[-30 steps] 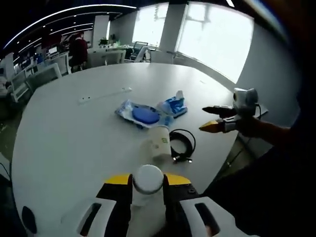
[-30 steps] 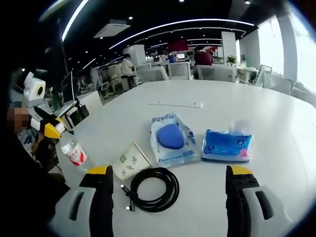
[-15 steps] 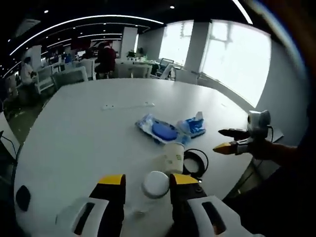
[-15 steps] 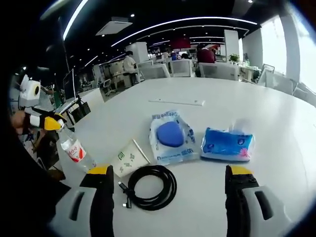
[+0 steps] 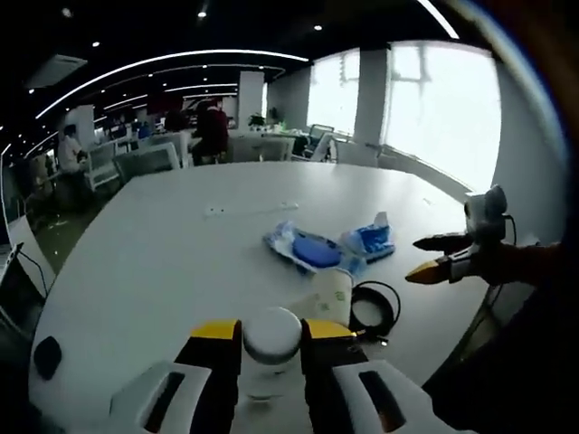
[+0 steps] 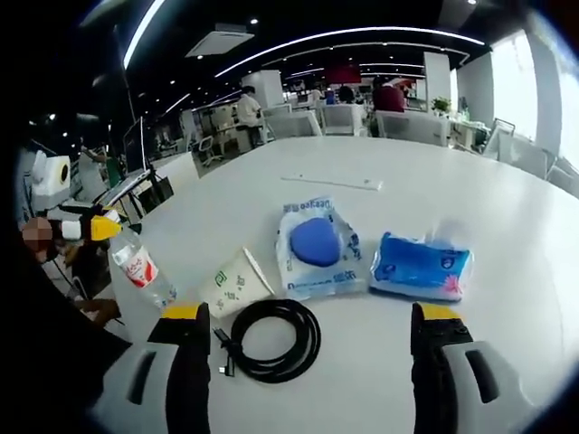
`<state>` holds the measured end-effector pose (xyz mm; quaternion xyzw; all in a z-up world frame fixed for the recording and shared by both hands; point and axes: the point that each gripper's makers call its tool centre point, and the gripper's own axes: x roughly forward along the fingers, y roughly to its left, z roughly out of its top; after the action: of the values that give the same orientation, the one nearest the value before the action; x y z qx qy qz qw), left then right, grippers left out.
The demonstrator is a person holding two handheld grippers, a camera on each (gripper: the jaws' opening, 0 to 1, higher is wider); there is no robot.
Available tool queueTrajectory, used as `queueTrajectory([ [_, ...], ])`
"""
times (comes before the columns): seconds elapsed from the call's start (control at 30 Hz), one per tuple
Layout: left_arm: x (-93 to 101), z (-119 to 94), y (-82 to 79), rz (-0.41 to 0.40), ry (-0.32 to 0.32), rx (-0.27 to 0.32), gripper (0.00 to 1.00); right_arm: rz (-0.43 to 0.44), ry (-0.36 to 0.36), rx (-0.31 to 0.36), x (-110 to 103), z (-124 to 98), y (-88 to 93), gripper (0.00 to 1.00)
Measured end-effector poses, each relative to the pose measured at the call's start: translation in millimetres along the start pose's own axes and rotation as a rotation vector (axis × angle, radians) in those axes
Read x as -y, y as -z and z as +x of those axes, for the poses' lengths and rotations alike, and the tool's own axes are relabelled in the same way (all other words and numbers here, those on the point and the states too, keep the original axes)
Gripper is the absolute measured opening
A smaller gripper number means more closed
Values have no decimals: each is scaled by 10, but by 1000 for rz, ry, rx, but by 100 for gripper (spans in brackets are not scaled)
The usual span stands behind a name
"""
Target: Arrange the tabletop items into an orderly group along one side of the table until the central work area is clear of visible clutter.
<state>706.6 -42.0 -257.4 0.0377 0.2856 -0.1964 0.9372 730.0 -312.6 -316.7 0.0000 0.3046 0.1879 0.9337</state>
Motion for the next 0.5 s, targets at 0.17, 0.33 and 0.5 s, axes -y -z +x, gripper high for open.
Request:
queueTrajectory([
  [0.17, 14, 4, -8, 11, -3, 24, 23, 2, 4, -3, 30, 2, 20, 88],
  [0.33, -6, 52, -9, 34, 1, 40, 22, 8, 13, -2, 60, -2, 35, 88],
  [0.5, -50, 68, 29, 43, 3, 29, 21, 15, 24, 3, 82, -7, 41, 88],
])
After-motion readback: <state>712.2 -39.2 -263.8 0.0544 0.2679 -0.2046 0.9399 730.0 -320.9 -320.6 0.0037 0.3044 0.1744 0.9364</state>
